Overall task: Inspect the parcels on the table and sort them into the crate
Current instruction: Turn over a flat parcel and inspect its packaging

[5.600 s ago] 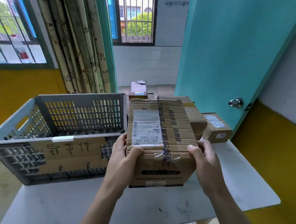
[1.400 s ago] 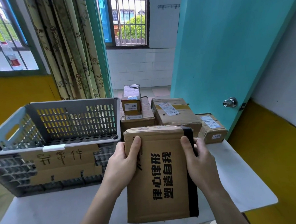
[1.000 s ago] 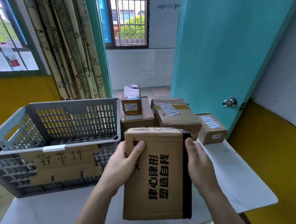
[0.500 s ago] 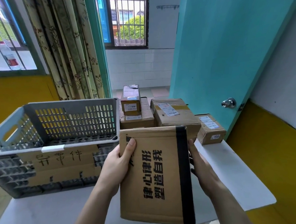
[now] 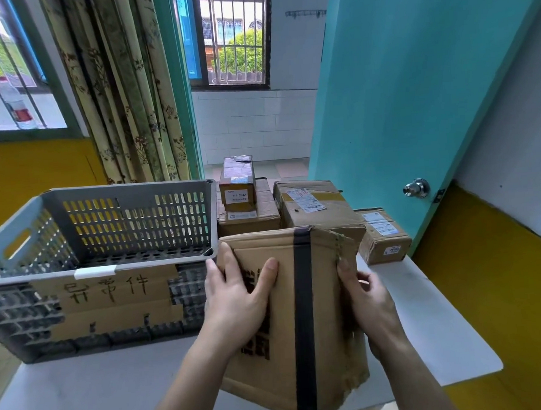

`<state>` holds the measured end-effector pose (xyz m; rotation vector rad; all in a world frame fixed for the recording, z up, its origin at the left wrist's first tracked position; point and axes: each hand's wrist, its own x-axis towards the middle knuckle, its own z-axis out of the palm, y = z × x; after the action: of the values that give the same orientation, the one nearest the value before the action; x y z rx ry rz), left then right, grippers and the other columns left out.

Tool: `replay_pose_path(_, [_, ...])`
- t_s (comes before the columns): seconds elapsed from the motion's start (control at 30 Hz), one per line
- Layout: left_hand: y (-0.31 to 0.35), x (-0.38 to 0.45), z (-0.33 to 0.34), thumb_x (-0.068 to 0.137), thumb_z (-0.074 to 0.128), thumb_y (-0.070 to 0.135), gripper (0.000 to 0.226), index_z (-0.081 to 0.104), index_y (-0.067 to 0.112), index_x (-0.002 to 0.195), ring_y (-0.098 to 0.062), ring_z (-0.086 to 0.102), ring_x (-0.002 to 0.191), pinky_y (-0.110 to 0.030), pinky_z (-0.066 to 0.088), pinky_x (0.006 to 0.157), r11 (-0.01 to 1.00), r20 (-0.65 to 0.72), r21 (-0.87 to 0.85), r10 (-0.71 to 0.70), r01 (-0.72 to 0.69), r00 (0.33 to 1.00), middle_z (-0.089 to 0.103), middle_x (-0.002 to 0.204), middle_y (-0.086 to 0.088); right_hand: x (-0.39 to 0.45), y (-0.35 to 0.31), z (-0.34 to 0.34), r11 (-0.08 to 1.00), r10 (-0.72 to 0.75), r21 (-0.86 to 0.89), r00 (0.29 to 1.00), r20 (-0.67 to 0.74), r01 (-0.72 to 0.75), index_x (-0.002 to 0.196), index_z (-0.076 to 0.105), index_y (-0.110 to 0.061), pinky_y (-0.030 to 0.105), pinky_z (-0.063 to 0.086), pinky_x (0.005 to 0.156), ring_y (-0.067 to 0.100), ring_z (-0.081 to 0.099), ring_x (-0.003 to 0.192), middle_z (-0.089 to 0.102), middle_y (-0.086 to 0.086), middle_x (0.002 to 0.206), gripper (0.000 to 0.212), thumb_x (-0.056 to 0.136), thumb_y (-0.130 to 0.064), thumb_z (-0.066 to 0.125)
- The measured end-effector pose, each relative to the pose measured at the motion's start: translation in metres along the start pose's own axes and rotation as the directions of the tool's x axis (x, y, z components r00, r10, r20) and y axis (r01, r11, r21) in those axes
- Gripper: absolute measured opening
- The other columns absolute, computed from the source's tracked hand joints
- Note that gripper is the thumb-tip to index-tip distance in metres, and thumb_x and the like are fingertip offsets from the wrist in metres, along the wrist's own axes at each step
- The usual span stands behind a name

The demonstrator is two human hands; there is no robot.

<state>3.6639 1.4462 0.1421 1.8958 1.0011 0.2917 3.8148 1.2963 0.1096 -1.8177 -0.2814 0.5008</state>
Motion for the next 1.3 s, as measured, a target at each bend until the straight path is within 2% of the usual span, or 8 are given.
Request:
replay_pose_path(0.3, [0.005, -0.013, 0.020, 0.057, 0.046, 0.098, 0.143, -0.024, 0.028, 0.160, -0.015, -0.019, 0.158, -0.042, 0.001, 0.130, 0.999, 0.107, 0.020, 0.048, -0.050, 0.993, -0.023, 0.171, 0.003, 0.003, -0.006, -0.008, 0.989, -0.116, -0.111, 0.985, -0.127, 0.102, 0.112, 0.057, -0.030, 0.037, 0.055, 0.089, 0.006, 0.064, 0.094, 0.068, -0.017, 0.100, 0.069, 0.066, -0.080, 0.067])
replay_pose_path(0.43, [-0.007, -0.003, 0.024, 0.071, 0.053, 0.091, 0.126, -0.014, 0.036, 0.163, -0.017, 0.015, 0.159, -0.045, 0.029, 0.126, 0.990, 0.093, -0.082, 0.122, -0.115, 0.988, 0.006, 0.174, 0.009, 0.002, -0.005, -0.009, 0.972, -0.176, -0.181, 0.973, -0.147, 0.149, 0.124, 0.062, -0.025, 0.042, 0.057, 0.093, 0.015, 0.065, 0.103, 0.069, -0.007, 0.113, 0.077, 0.070, -0.081, 0.061])
replay_pose_path(0.57, [-0.013, 0.004, 0.021, 0.084, 0.058, 0.075, 0.092, 0.013, 0.049, 0.160, -0.014, 0.060, 0.127, -0.044, 0.054, 0.104, 0.962, -0.001, -0.233, 0.144, -0.140, 0.990, 0.054, 0.149, 0.012, 0.001, -0.010, -0.012, 0.960, -0.247, -0.173, 0.956, -0.160, 0.219, 0.129, 0.065, -0.022, 0.047, 0.059, 0.092, 0.020, 0.066, 0.104, 0.069, -0.001, 0.119, 0.070, 0.079, -0.069, 0.054])
replay_pose_path(0.87, [-0.011, 0.009, 0.011, 0.102, 0.059, 0.042, 0.057, 0.037, 0.041, 0.154, -0.002, 0.071, 0.103, -0.030, 0.062, 0.087, 0.918, -0.082, -0.356, 0.158, -0.177, 0.984, 0.069, 0.123, 0.017, 0.005, -0.007, -0.013, 0.968, -0.250, -0.045, 0.952, -0.179, 0.246, 0.122, 0.071, -0.026, 0.039, 0.059, 0.092, 0.010, 0.064, 0.102, 0.070, -0.008, 0.114, 0.032, 0.102, -0.042, 0.052])
replay_pose_path(1.07, [-0.015, 0.014, 0.003, 0.103, 0.059, 0.035, 0.041, 0.048, 0.039, 0.143, 0.008, 0.070, 0.092, -0.012, 0.056, 0.070, 0.912, -0.120, -0.363, 0.156, -0.190, 0.980, 0.072, 0.116, 0.019, 0.012, -0.002, -0.017, 0.973, -0.210, 0.084, 0.976, -0.065, 0.215, 0.099, 0.071, -0.040, 0.019, 0.058, 0.071, 0.005, 0.072, 0.093, 0.075, -0.025, 0.090, 0.022, 0.102, -0.025, 0.056])
replay_pose_path(1.13, [-0.016, 0.014, 0.002, 0.103, 0.060, 0.034, 0.039, 0.051, 0.039, 0.141, 0.001, 0.072, 0.096, -0.020, 0.060, 0.075, 0.904, -0.113, -0.388, 0.146, -0.179, 0.983, 0.073, 0.118, 0.014, 0.014, 0.001, -0.017, 0.980, -0.172, 0.102, 0.985, -0.002, 0.171, 0.103, 0.070, -0.038, 0.025, 0.061, 0.079, 0.006, 0.072, 0.095, 0.075, -0.028, 0.088, 0.013, 0.095, -0.041, 0.060])
replay_pose_path(1.23, [-0.019, 0.018, 0.001, 0.102, 0.062, 0.029, 0.041, 0.049, 0.041, 0.139, -0.007, 0.073, 0.100, -0.033, 0.062, 0.084, 0.875, -0.105, -0.451, 0.143, -0.175, 0.984, 0.072, 0.123, 0.011, 0.019, 0.006, -0.017, 0.996, -0.047, 0.082, 0.991, 0.122, 0.037, 0.115, 0.064, -0.053, 0.045, 0.052, 0.104, 0.007, 0.064, 0.116, 0.070, -0.027, 0.116, 0.053, 0.074, -0.086, 0.056])
replay_pose_path(1.3, [-0.020, 0.019, 0.001, 0.102, 0.063, 0.027, 0.050, 0.044, 0.040, 0.146, -0.010, 0.073, 0.103, -0.038, 0.063, 0.087, 0.859, -0.097, -0.481, 0.146, -0.175, 0.984, 0.070, 0.127, 0.008, 0.014, 0.004, -0.015, 0.997, 0.023, 0.069, 0.978, 0.208, -0.038, 0.112, 0.063, -0.060, 0.041, 0.051, 0.101, 0.007, 0.066, 0.114, 0.073, -0.019, 0.117, 0.047, 0.077, -0.087, 0.046])
